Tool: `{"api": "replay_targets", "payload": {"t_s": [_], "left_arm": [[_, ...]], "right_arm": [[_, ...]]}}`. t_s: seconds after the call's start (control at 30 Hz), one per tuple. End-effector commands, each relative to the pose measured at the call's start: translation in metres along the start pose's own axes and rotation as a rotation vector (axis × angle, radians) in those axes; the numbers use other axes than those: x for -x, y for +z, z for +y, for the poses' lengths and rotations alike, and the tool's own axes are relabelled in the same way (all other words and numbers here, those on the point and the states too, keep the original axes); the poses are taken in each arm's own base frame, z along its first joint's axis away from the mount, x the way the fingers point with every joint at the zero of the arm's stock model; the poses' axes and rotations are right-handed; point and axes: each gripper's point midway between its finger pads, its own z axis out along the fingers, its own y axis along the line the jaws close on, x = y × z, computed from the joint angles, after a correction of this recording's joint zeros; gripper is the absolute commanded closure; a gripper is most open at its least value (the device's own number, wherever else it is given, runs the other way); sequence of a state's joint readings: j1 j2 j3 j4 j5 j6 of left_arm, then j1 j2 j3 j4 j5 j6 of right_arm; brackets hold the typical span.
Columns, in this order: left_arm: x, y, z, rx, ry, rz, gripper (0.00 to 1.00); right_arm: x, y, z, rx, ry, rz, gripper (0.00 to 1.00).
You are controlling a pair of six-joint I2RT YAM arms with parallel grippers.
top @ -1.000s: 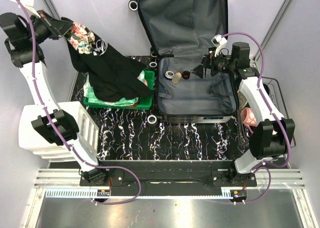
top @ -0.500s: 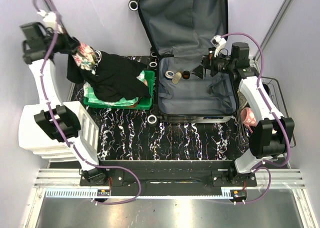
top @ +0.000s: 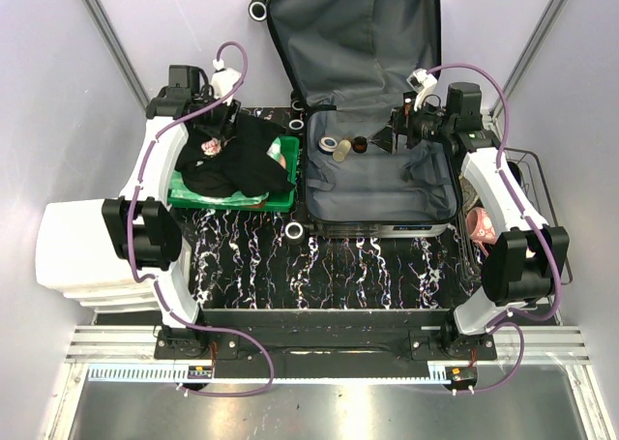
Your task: Open, take out, and arrange the luggage
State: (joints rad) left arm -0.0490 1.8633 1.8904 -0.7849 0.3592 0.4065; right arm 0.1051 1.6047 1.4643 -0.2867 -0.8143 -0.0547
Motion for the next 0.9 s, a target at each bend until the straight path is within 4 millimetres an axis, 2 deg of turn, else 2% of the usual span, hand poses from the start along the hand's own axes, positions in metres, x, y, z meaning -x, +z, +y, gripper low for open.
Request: {"api": "replay_targets", "payload": {"t_s": [0.0,0.03,0.07,0.27,0.43,0.57,0.7,0.73,0.8,0.83,0.87], "left_arm": [[-0.009,-0.011,-0.002,-0.057,-0.017,0.031,0.42],[-0.009,-0.017,-0.007,-0.083,-0.012,0.036,0.33],[-0.005,-0.021,-0.013,-0.114,-0.009,0.023,0.27],[0.039,-0.071,-0.034,-0.189,0.007,-0.103,0.02],[0.067,-0.124,-0.029,-0.176,-0.001,-0.223,0.01],[0.078,-0.154,-0.028,-0.156,-0.018,-0.268,0.01],[0.073,-0.182,-0.024,-0.1,-0.054,-0.283,0.01],[0.062,-0.187,-0.018,-0.076,-0.098,-0.265,0.01],[0.052,-0.207,-0.017,-0.043,-0.127,-0.266,0.01],[0.035,-0.213,-0.013,-0.041,-0.174,-0.239,0.01],[0.028,-0.226,-0.015,-0.02,-0.183,-0.236,0.01]], "right_arm": [[0.003,-0.004,0.01,0.02,-0.024,-0.012,0.0],[0.002,-0.004,0.011,0.022,-0.024,-0.012,0.0],[0.001,-0.003,0.011,0.023,-0.019,-0.009,0.0],[0.004,0.0,0.009,0.037,-0.018,-0.015,0.0],[0.008,0.004,0.006,0.043,-0.025,-0.017,0.0],[0.01,0.007,0.005,0.048,-0.028,-0.014,0.0],[0.011,0.008,0.003,0.054,-0.027,-0.015,0.0],[0.01,0.01,0.003,0.056,-0.025,-0.013,0.0],[0.009,0.011,0.003,0.059,-0.021,-0.008,0.0],[0.008,0.011,0.002,0.057,-0.022,-0.006,0.0],[0.006,0.012,0.002,0.057,-0.019,-0.002,0.0]]}}
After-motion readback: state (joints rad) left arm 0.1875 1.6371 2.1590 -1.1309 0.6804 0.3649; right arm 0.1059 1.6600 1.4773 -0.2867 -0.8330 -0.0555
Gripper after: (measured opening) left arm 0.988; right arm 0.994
